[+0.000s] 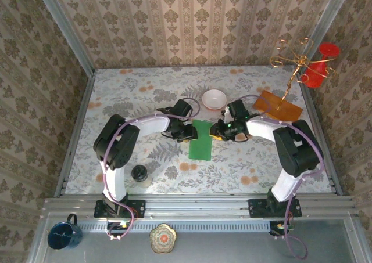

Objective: Fold a paper plane with a square sheet of paper (pick it up from the middle)
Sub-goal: First fold in half a square sheet of paper at the center of the table.

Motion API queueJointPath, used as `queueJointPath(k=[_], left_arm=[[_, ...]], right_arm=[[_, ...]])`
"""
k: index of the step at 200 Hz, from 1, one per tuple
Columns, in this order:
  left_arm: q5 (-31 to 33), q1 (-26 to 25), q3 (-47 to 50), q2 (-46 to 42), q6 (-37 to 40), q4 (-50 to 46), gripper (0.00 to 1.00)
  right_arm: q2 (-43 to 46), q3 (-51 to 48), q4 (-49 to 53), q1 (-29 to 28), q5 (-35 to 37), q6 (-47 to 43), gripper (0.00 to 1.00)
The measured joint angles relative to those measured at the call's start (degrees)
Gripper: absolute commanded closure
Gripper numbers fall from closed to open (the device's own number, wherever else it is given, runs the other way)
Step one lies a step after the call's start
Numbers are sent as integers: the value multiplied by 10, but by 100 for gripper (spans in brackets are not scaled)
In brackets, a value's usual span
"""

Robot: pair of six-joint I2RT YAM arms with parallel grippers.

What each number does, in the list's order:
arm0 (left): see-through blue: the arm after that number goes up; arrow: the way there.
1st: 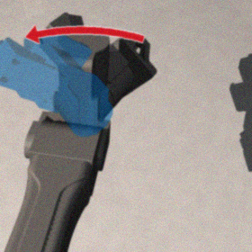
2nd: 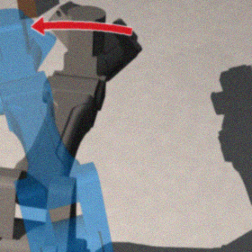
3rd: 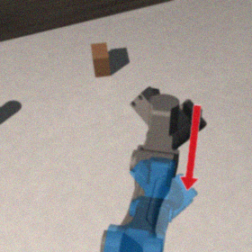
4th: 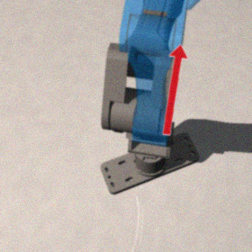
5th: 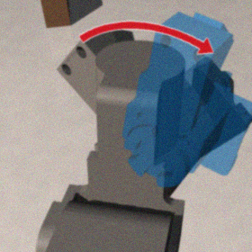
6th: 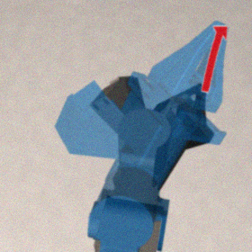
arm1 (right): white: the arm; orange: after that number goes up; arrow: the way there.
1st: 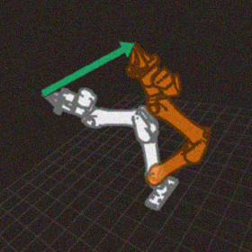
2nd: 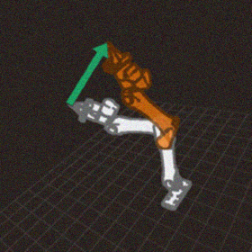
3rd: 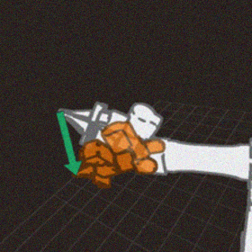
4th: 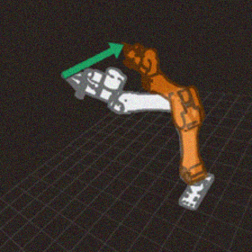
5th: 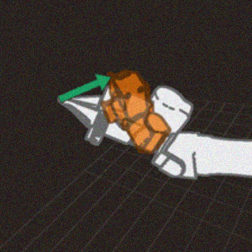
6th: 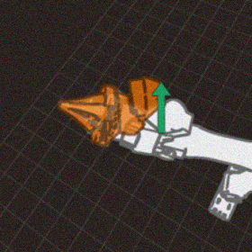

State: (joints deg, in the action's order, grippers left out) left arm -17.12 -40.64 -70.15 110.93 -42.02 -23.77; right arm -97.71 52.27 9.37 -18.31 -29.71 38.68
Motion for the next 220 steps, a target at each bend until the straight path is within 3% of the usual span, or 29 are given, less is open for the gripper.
queueJointPath(k=[33,112,220], left_arm=[[10,-4,-20,16,0,-25,60],[49,-22,-50,39,-9,-63,56],[54,-25,-61,48,-26,-75,53]], right_arm=[[42,-3,1,28,10,-14,72],[28,-3,1,30,5,-38,72],[13,-3,-4,30,-18,-40,74]])
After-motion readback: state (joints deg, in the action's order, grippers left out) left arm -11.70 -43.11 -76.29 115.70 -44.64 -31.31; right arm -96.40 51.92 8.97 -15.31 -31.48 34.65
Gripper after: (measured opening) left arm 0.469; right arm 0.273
